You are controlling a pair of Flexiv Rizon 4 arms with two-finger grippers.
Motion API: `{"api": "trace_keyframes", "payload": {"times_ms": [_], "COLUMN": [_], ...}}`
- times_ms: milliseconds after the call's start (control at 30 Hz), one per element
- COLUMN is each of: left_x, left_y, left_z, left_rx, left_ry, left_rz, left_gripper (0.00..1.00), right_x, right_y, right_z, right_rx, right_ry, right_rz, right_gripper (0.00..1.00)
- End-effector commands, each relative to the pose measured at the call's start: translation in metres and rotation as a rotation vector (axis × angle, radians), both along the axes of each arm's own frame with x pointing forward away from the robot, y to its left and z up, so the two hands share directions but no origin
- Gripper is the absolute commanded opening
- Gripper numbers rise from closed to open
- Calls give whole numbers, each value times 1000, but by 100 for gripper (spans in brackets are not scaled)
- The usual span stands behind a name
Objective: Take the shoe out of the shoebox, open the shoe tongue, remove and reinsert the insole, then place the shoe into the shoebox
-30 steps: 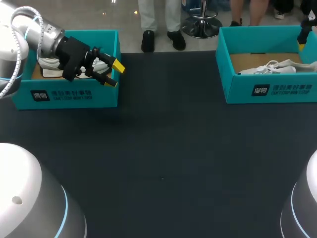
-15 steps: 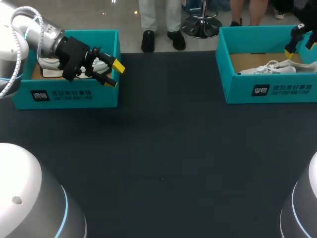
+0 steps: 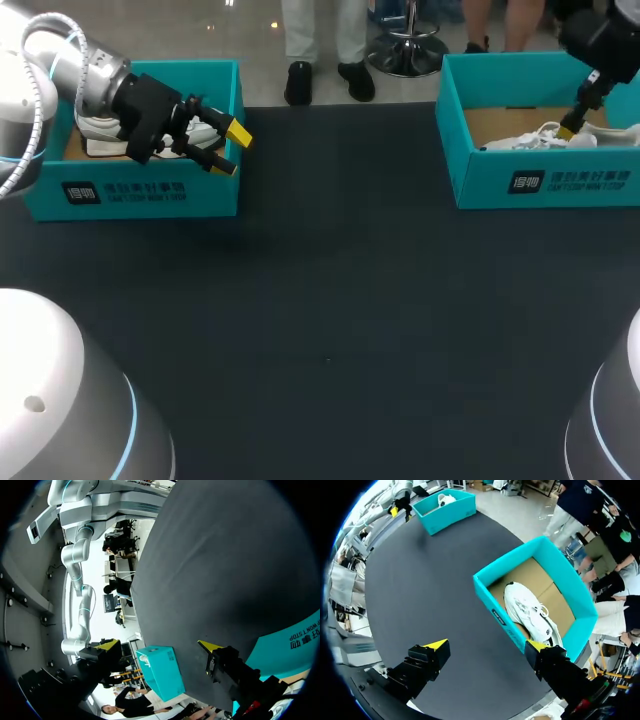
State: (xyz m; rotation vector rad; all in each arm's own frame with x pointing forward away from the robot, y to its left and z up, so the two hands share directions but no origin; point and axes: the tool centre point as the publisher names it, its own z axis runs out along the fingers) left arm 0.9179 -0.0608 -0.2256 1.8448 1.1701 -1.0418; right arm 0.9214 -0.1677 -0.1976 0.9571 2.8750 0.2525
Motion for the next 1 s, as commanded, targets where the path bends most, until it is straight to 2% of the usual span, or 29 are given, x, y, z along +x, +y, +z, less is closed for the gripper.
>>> {"api": "trace_keyframes", "payload": {"times_ms": [33,300,567,667,1000], "left_x": [0,0,0,0,0], "left_y": [0,0,0,0,0], "left_z": [0,0,0,0,0], "left_rx": [1,1,1,1,1], "left_ry": [-1,-1,-1,-1,-1], "left_rz": [-1,-1,-1,-1,-1], "left_gripper": [100,100,100,100,100], "right_x": [-15,-35,-50,-56,-57], "right_y": [11,29,39,43,44], "right_z": [-1,-6,2,1,1], "right_rx": [21,66,209,187,177], "right_ry": [31,95,108,134,139], "right_rz": [133,296,468,535,531], "right_gripper": [100,100,100,100,100]}}
